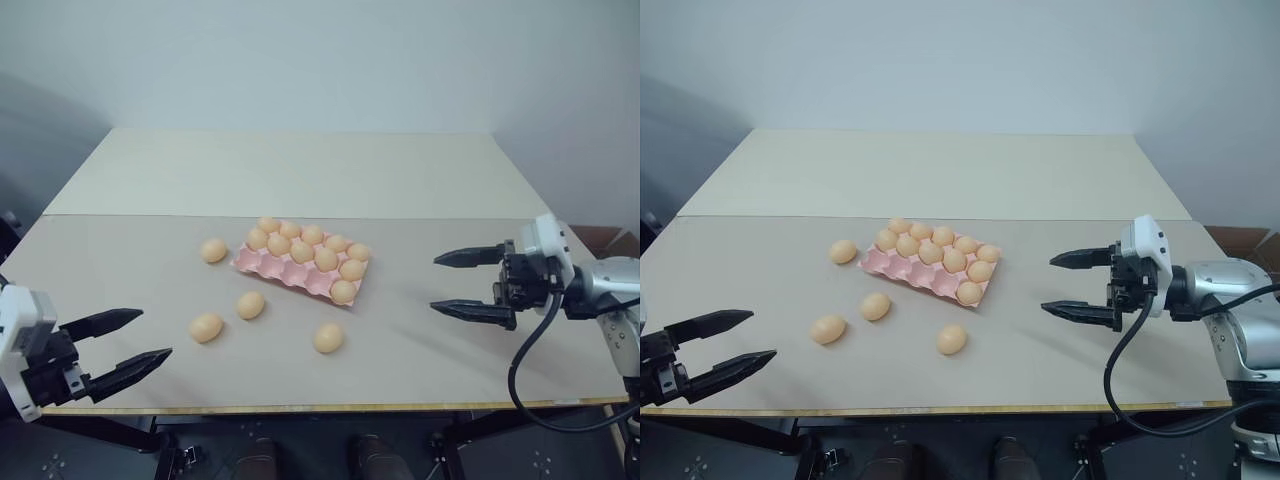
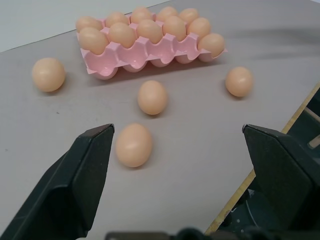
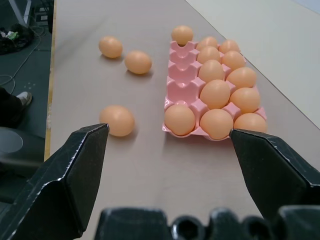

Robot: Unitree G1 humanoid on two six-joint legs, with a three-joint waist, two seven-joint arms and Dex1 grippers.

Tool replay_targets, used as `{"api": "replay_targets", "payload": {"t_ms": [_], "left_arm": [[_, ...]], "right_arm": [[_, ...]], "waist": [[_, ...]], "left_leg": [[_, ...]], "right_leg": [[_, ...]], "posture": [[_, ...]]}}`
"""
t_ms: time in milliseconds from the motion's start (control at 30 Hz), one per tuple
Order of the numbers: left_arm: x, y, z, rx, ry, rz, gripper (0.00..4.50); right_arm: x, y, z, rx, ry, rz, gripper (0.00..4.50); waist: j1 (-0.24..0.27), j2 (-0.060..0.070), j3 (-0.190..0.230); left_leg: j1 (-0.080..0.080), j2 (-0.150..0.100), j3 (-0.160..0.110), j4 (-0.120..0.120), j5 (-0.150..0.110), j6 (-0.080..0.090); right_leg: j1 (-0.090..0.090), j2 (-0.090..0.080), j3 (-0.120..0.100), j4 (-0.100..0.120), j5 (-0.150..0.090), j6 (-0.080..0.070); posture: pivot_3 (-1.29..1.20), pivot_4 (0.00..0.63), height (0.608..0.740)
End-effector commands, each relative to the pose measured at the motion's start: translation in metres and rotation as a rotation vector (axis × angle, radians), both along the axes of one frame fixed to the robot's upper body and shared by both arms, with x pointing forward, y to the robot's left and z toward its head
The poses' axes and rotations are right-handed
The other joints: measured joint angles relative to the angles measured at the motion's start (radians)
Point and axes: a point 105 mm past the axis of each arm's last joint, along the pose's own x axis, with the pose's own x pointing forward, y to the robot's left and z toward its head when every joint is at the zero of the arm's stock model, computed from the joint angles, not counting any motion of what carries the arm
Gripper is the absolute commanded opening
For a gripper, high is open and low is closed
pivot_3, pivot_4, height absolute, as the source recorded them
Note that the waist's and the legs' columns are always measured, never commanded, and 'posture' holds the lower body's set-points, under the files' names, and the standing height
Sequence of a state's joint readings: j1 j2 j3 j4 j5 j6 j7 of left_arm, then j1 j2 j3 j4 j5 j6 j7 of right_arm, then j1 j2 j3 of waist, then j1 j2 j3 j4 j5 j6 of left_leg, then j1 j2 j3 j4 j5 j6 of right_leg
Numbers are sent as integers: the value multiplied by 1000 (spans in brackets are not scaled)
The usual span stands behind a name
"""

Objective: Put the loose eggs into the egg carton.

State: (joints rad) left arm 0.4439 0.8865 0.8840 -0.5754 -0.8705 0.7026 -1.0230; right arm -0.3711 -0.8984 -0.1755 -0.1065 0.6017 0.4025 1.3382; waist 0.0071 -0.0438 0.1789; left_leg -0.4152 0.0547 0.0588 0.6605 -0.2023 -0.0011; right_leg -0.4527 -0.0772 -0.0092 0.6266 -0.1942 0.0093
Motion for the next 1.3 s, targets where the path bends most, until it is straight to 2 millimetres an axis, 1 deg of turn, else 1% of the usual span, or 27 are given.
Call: {"api": "replay_targets", "payload": {"t_ms": [33,133,467,633,767,900,1100,1300], "left_arm": [[5,2,8,10,-51,31,4486],[6,1,11,-13,-45,33,4486],[3,-1,7,-8,-26,13,4486],[6,-2,6,-12,-32,11,4486],[5,6,5,-3,-32,52,4486],[4,12,4,10,-19,55,4486],[16,9,-2,12,-17,38,4486],[20,6,-3,7,-15,12,4486]], "right_arm": [[-1,-1,10,-11,-38,9,4500],[0,-1,11,-11,-41,10,4500],[0,-2,14,-10,-50,2,4500],[2,-2,16,-13,-57,1,4500],[1,0,20,-16,-67,7,4500],[0,-1,19,-15,-69,2,4500],[-2,2,18,-12,-70,-1,4500],[-5,-1,18,-17,-72,-12,4500]], "waist": [[1,0,0],[1,0,0],[0,0,0],[0,0,0],[-2,0,0],[-1,0,0],[5,0,0],[0,0,0]], "left_leg": [[0,0,0,0,0,0],[0,0,0,0,0,0],[0,0,0,0,0,0],[0,0,0,0,0,0],[0,0,0,0,0,0],[0,0,0,0,0,0],[0,0,0,0,0,0],[0,0,0,0,0,0]], "right_leg": [[0,0,0,0,0,0],[0,0,0,0,0,0],[0,0,0,0,0,0],[0,0,0,0,0,0],[0,0,0,0,0,0],[0,0,0,0,0,0],[0,0,0,0,0,0],[0,0,1,0,0,0]], "posture": [[0,150,740],[0,150,740],[0,150,740],[0,150,740],[0,150,740],[0,150,740],[0,150,740],[0,150,740]]}}
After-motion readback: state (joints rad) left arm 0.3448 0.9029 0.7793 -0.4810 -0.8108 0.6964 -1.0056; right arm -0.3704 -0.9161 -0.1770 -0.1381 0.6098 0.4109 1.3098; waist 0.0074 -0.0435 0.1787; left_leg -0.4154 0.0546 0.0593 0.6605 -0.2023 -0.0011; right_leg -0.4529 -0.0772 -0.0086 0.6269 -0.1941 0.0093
